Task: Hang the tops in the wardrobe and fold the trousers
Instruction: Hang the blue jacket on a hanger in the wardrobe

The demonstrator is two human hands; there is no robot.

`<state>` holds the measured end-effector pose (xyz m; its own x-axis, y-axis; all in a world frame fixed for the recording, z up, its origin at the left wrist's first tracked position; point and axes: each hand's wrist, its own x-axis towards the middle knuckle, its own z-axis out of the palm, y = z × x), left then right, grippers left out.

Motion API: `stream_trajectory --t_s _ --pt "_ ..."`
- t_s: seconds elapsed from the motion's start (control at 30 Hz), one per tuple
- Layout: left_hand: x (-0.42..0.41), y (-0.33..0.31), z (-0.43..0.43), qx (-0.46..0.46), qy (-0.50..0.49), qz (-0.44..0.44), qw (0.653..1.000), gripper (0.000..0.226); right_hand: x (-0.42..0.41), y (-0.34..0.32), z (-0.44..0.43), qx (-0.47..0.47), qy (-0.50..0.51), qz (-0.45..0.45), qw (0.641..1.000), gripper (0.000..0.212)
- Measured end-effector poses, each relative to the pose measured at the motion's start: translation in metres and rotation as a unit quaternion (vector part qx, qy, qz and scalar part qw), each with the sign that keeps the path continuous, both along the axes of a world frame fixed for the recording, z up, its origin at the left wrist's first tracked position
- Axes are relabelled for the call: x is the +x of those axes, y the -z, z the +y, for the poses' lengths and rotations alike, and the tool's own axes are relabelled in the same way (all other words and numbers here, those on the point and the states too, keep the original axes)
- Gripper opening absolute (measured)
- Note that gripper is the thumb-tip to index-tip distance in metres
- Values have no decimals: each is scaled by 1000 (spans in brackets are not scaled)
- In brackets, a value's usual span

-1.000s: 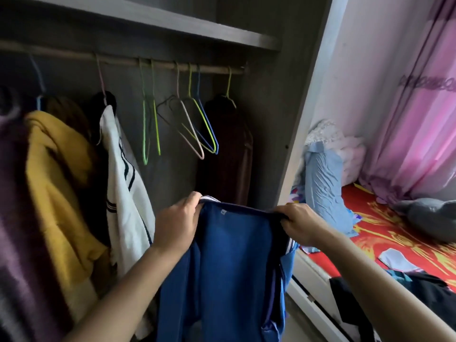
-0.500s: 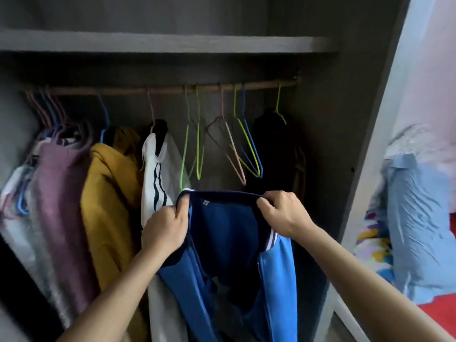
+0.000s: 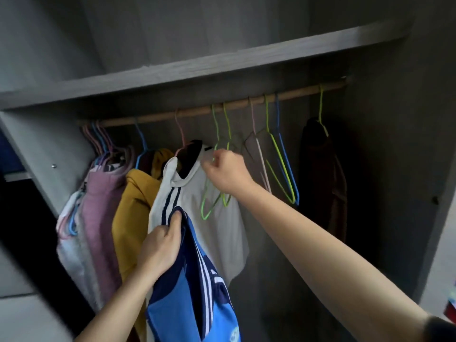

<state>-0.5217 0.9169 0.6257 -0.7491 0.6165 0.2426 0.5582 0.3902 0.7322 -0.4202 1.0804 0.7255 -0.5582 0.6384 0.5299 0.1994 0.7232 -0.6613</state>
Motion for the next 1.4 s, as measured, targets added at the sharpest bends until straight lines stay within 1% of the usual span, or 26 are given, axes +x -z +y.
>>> stream_trajectory --t_s 0.07,0.13,0.17,0.2,0.27,0.33,0.37,0.47,0.63,0.73,0.8,0.87,0.9,1.0,1.03,1.13,1.23,1.27,1.33,1.37,1.4 --pt "-2 1 -5 -3 -11 4 1000 74 -18 2 2 32 28 -55 998 38" --pt "-5 1 -10 -8 -26 2 1000 74 -29 9 8 51 42 -126 990 32" --pt "-7 1 -13 -9 -31 1 999 74 -32 13 12 43 48 -156 986 28" --pt "-10 2 -16 -12 -36 0 999 73 -35 17 15 21 55 -163 985 27" --pt "-16 2 -22 -13 -40 1 999 73 -38 25 18 -53 56 -129 989 26" --pt "-20 4 -27 -1 -33 -7 999 72 -36 30 18 -126 56 -58 989 32" --pt "-22 4 -29 6 -29 -13 999 72 -34 31 18 -139 64 -20 988 35" --pt "-22 5 -31 14 -16 -18 1000 71 -24 31 19 -115 84 60 988 33" --pt "-16 6 -28 18 19 -14 1000 70 1 47 2 -85 57 152 983 33" --pt "-13 6 -23 24 46 -11 999 69 26 73 -17 -70 57 188 978 27" --pt "-11 6 -19 27 57 -11 998 70 45 101 -31 -85 39 200 975 23" --pt "-9 8 -16 26 69 -14 997 73 63 125 -44 -114 20 183 976 19" --pt "-7 10 -15 24 72 -11 997 72 71 134 -50 -128 19 169 977 20" --pt "2 16 -13 13 81 5 997 73 88 152 -63 -173 48 142 974 34" --pt "6 19 -13 7 89 11 996 73 92 156 -67 -166 66 128 976 32" --pt "20 29 -11 -8 120 21 993 70 109 171 -82 -118 114 77 983 16" --pt "38 41 -9 -13 160 42 986 66 127 180 -102 -151 97 -24 984 34" --pt "46 44 -9 -9 175 51 983 62 132 184 -107 -171 77 -58 981 39" --pt "61 48 -11 4 204 64 977 51 140 192 -118 -218 46 -106 969 57" --pt "68 49 -12 9 216 67 974 48 143 197 -122 -220 49 -132 965 61" --pt "73 51 -13 11 224 72 972 48 147 202 -125 -208 68 -159 963 57"
